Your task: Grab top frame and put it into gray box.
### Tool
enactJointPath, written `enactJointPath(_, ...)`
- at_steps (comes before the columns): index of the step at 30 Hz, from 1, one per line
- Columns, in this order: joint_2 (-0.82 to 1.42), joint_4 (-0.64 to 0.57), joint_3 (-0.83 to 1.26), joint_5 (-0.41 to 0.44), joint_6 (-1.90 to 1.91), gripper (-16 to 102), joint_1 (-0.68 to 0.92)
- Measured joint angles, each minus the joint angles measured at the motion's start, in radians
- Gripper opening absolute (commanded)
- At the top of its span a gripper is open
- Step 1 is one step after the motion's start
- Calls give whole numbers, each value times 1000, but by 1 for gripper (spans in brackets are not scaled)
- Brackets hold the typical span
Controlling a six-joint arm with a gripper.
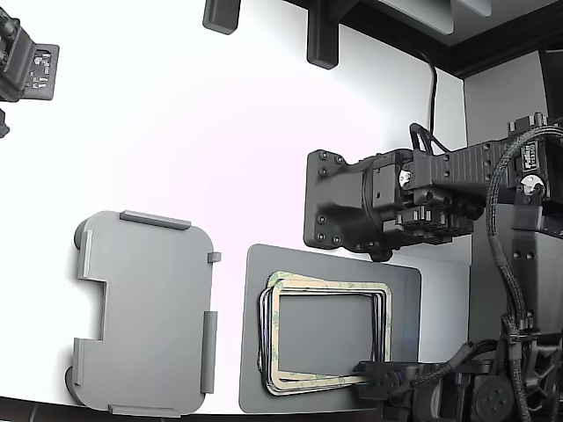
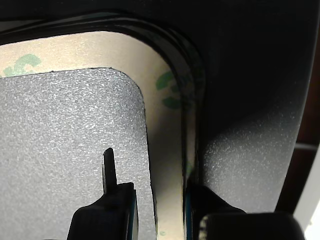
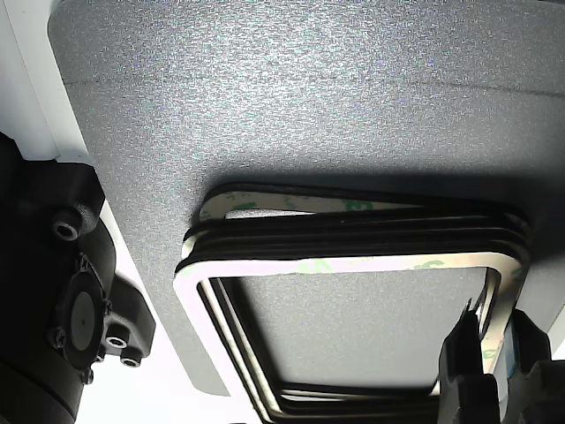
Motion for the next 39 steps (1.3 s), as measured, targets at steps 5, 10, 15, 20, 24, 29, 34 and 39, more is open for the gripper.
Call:
enactJointPath(5, 2, -3, 2, -2, -2, 27, 0)
enactJointPath(10, 2, -6, -2, -9, 6, -10, 0)
enactJointPath(15, 2, 2, -17, -11, 29, -11, 0)
enactJointPath(20, 0, 66, -80, -3, 20, -11, 0)
enactJointPath(24, -3, 138, -172, 40, 74, -11, 0)
enactJointPath(29, -3, 176, -282, 106, 319, -11, -25)
enactJointPath(34, -26, 202, -380, 229, 652, -11, -74)
enactJointPath(39, -28, 202, -486, 302, 1011, -11, -153)
